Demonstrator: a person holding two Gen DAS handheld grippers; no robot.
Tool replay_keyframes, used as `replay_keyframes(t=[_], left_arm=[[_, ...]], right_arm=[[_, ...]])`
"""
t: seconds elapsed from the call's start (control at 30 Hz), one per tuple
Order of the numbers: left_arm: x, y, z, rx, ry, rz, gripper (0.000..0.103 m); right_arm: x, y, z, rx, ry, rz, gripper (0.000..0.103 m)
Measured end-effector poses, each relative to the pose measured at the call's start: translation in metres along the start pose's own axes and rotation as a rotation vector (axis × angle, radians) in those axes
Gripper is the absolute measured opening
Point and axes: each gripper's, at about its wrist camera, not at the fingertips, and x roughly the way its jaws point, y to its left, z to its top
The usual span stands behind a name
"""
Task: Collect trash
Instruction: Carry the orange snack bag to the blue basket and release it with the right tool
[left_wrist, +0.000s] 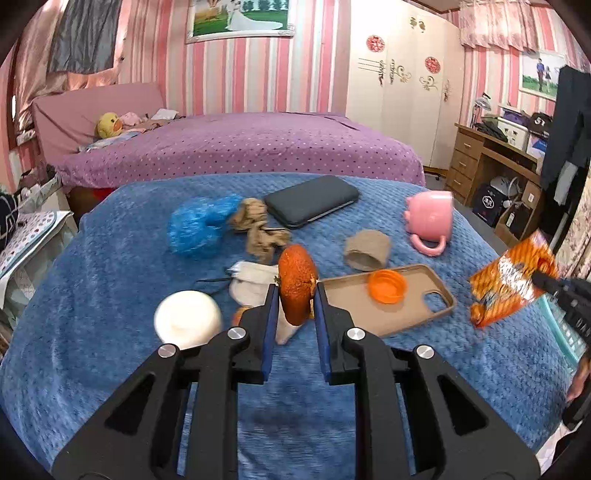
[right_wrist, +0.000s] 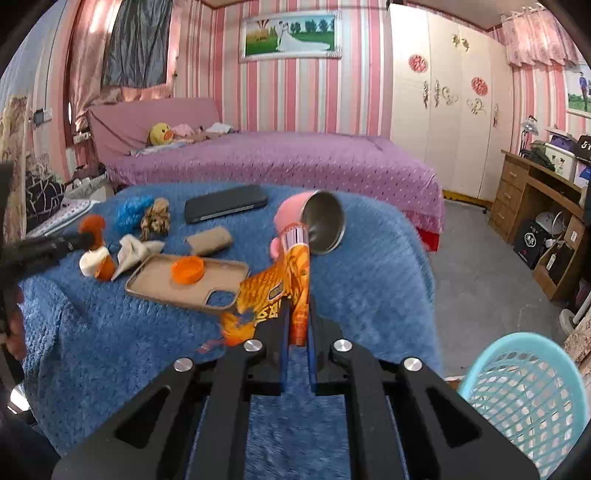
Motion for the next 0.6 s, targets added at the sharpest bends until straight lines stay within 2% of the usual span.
replay_keyframes(t=[0.17, 0.3, 0.6], left_arm=[[-0.009, -0.04, 0.002, 0.034, -0.031, -0.024, 0.018], [-0.016, -0.083, 0.006, 0.052, -0.053, -0.071, 0.018], [-0.024, -0.208, 0.001, 0.123, -0.065, -0.211, 0.018]], right_arm=[[-0.029, -0.04, 0.007, 0.054, -0.043, -0.026, 0.008], [-0.054, -0.08, 0.006, 0.089, -0.066, -0.092, 0.008], [-0.091, -0.181, -0.033, 0.168, -0.018, -0.257, 0.008]])
